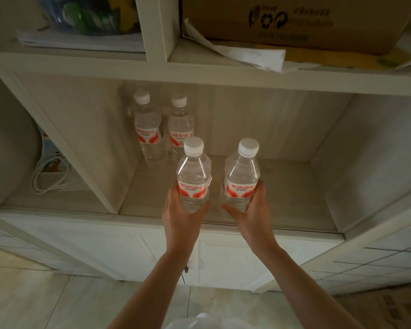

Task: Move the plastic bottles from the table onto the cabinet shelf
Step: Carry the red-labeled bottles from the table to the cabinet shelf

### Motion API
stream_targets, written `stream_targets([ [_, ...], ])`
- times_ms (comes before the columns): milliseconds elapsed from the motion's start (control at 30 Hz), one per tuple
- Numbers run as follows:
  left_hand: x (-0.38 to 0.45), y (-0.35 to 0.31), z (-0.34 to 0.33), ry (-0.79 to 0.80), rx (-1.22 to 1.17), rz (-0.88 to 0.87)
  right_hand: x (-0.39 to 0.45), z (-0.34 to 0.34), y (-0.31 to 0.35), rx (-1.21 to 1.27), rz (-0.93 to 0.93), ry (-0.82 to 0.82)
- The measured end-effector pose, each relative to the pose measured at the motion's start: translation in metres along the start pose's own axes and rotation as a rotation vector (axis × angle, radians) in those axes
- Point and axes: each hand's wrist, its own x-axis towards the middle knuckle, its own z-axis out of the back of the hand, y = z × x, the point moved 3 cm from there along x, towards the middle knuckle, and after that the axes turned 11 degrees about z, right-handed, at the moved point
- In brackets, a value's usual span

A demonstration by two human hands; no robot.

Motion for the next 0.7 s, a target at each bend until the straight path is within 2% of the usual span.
stream_targets([
  [200, 0.021, -0.011, -0.032, 0.006, -0.021, -0.034, 0.025, 0.009, -0.009, -0.002, -0.038, -0.016],
  [467, 0.064, -0.023, -0.076, 0.038, -0.049, 0.019, 0.082, 0.023, -0.033, -0.134, -0.029, -0.035],
  [700, 0.081, -0.026, -0.094, 0.017, -0.031, 0.011, 0.105, 0.021, -0.047, -0.124, -0.092, -0.067],
])
